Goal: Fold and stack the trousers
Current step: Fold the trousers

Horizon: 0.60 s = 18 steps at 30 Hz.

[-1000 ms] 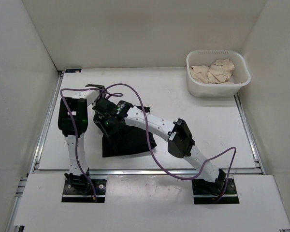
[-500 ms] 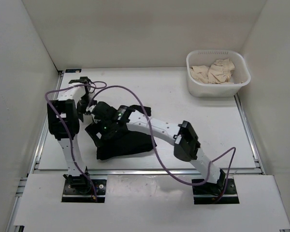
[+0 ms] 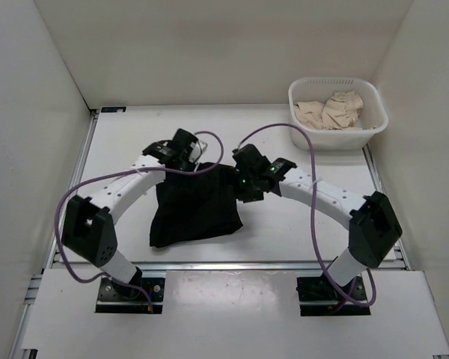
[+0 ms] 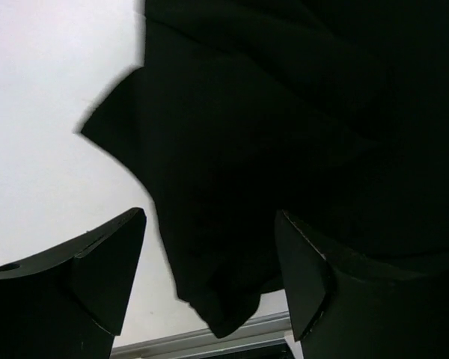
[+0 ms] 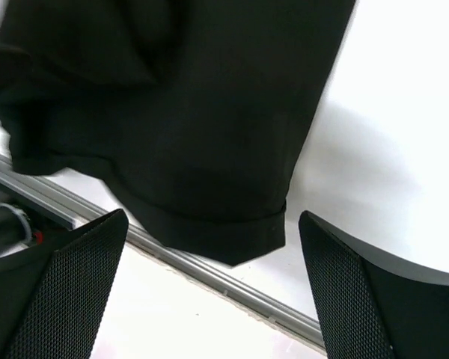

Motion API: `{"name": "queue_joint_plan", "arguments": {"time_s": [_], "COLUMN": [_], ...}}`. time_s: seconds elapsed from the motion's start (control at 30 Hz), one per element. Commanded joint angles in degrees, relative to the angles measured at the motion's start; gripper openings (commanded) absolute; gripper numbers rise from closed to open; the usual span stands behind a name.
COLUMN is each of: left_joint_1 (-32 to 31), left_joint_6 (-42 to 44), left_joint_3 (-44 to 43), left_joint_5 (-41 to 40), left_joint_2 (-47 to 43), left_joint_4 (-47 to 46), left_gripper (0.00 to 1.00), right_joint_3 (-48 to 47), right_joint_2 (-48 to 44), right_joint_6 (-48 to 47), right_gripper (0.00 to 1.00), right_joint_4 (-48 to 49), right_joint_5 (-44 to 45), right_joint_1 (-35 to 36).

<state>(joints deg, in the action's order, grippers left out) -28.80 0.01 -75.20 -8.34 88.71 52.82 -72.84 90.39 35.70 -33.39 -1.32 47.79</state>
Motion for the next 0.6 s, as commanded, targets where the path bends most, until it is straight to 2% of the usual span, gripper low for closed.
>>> {"name": "queue_joint_plan", "arguments": {"time_s": [0.0,0.2,0.27,0.33,0.37,0.4,0.43,0.47,0.53,0.57], "left_joint_1": [-2.84,-6.18,-6.18,-5.66,-5.66,-4.61,-3.82,-2.16,-0.83,-0.13], "left_joint_6": [-0.01,-0.01,-0.01,-0.01,-0.01,-0.01,-0.01,-0.01,-0.01,-0.01], "left_joint_3": [2.78,2.86,2.34,2.34,1.21,0.59,-0.29,-1.17,-3.46,-4.16], "left_joint_5": [-0.8,-0.19,-1.06,-3.16,-5.52,-6.59,-7.12,-7.13,-8.88,-9.41], "left_joint_2": [2.43,7.18,9.02,10.77,10.79,11.39,11.4,11.4,11.4,11.4], "left_joint_4": [-3.85,-6.76,-7.29,-7.29,-7.81,-7.82,-7.82,-7.82,-7.82,-7.82], "left_gripper": [0.82,0.82,0.7,0.53,0.28,0.18,0.14,0.14,0.14,0.14], "right_joint_3": [4.27,10.68,12.62,15.08,15.79,16.41,16.93,17.9,18.6,18.61], "right_joint_2": [1.45,3.56,3.57,4.09,4.09,4.09,4.62,4.62,5.32,5.85], "right_joint_6": [2.96,5.69,7.71,8.41,8.42,8.42,8.42,8.42,8.42,8.42], "right_gripper": [0.99,0.99,0.99,0.99,0.97,0.96,0.87,0.82,0.64,0.5], "right_joint_4": [8.94,13.52,15.53,16.94,17.65,18.26,18.27,18.97,19.5,19.5], "right_joint_5": [-5.95,-8.08,-8.7,-10.45,-10.45,-10.45,-10.98,-10.98,-12.21,-12.21], "right_joint_1": [-0.76,-1.91,-1.91,-1.91,-1.91,-1.91,-1.91,-1.91,-1.91,-1.91]}}
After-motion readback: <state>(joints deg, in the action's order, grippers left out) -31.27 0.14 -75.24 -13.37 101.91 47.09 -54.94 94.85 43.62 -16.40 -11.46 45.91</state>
